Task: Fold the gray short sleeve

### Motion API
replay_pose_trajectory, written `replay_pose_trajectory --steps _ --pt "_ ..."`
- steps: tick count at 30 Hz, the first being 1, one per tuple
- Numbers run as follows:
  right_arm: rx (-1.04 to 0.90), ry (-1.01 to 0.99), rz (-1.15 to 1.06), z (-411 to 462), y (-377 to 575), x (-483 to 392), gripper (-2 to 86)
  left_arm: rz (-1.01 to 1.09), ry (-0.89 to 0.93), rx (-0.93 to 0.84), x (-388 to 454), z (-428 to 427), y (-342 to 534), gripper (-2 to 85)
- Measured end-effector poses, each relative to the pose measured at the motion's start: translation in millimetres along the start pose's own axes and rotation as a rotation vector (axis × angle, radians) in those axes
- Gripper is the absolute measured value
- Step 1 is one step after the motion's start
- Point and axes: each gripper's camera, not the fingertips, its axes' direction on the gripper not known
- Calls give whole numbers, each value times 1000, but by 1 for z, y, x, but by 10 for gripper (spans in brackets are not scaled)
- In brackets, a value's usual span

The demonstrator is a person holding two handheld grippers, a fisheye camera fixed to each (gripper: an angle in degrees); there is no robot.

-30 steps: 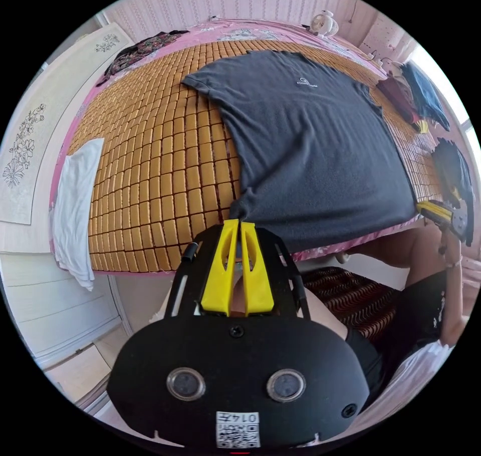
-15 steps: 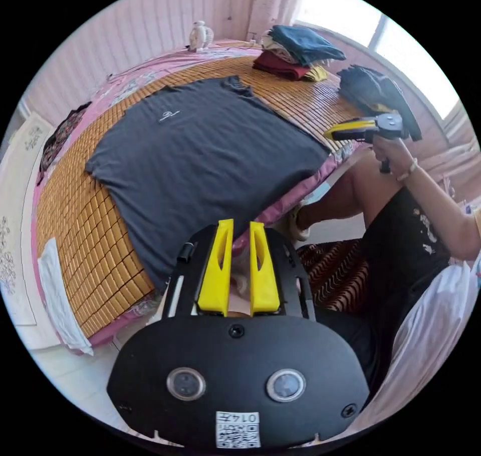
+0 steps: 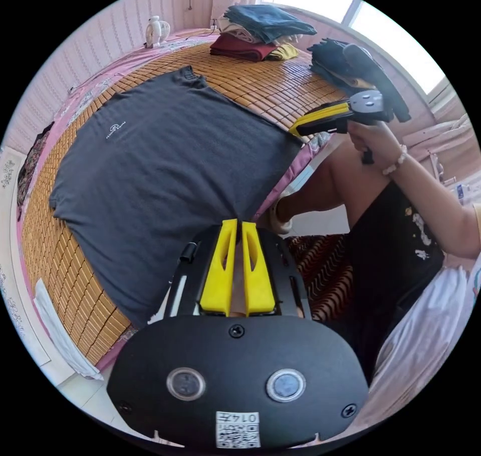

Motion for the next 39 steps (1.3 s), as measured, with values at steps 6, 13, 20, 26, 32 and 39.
replay_pose_trajectory --steps 6,13,20,26,32,39 --pt "-13 -30 16 6 6 8 -1 -47 113 -8 -23 -6 23 59" --pt "70 -111 63 12 24 28 -1 -83 86 77 -45 -19 54 55" --pt "262 -169 174 -6 -6 71 19 -271 -60 202 -139 -28 84 54" --pt "288 -122 139 -6 -119 109 60 -592 -144 359 -288 -29 111 57" --pt "253 -203 179 27 -264 141 90 -816 -192 395 -432 -13 118 70" --pt "89 -130 131 61 -339 125 21 -847 -186 250 -500 33 106 37"
